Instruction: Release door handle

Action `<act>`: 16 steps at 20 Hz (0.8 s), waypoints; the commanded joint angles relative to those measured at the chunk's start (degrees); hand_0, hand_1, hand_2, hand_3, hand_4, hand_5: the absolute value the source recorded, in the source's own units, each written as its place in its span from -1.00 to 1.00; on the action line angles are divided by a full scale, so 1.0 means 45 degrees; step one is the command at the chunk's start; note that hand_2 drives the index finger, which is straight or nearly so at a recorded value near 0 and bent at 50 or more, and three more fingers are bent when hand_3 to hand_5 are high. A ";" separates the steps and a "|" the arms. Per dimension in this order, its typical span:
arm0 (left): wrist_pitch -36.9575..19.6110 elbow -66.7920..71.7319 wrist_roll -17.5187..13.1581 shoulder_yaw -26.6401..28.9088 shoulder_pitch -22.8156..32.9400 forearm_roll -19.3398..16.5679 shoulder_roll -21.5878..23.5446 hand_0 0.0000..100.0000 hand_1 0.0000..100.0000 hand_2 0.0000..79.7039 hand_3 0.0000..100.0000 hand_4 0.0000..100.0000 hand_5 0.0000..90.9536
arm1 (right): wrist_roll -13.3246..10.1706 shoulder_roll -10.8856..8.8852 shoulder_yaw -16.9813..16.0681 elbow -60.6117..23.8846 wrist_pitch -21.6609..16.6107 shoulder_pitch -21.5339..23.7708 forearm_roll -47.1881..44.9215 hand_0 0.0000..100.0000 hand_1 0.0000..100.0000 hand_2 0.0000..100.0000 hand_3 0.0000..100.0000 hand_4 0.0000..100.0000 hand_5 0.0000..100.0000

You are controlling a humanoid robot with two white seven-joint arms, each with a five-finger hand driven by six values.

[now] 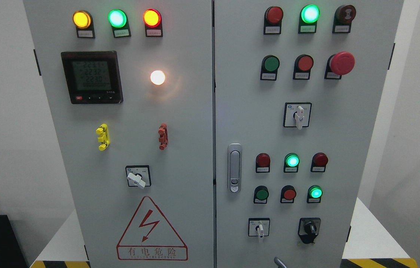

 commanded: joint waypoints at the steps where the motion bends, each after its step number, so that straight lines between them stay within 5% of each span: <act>1: 0.0006 0.0254 -0.0010 -0.0176 0.0000 0.0000 -0.0005 -0.76 -0.22 -1.00 -1.00 -1.00 -1.00 | -0.0010 0.0027 -0.0121 -0.0030 -0.0027 -0.0011 0.0152 -0.20 -1.00 -1.00 -0.87 -0.89 -0.82; 7: 0.0006 0.0254 -0.0010 -0.0176 0.0000 0.0000 -0.0005 -0.76 -0.22 -1.00 -1.00 -1.00 -1.00 | -0.0399 0.0105 -0.0141 -0.0167 -0.0357 -0.0050 0.1826 -0.25 -0.89 -1.00 -0.74 -0.79 -0.78; 10: 0.0006 0.0254 -0.0010 -0.0176 0.0000 0.0000 -0.0005 -0.76 -0.22 -1.00 -1.00 -1.00 -1.00 | -0.0868 0.0184 -0.0121 -0.0303 -0.0787 -0.0089 0.3624 -0.20 -0.79 -1.00 -0.43 -0.48 -0.56; 15: 0.0006 0.0254 -0.0010 -0.0176 0.0000 0.0000 -0.0005 -0.76 -0.22 -1.00 -1.00 -1.00 -1.00 | -0.1084 0.0475 0.0054 -0.0421 -0.0828 -0.0556 0.6183 -0.11 -0.56 -1.00 0.31 0.17 0.19; 16: 0.0006 0.0254 -0.0010 -0.0176 0.0000 0.0000 -0.0005 -0.76 -0.22 -1.00 -1.00 -1.00 -1.00 | -0.1104 0.0631 0.0074 -0.0421 -0.0828 -0.0713 0.6884 -0.11 -0.54 -1.00 0.34 0.20 0.22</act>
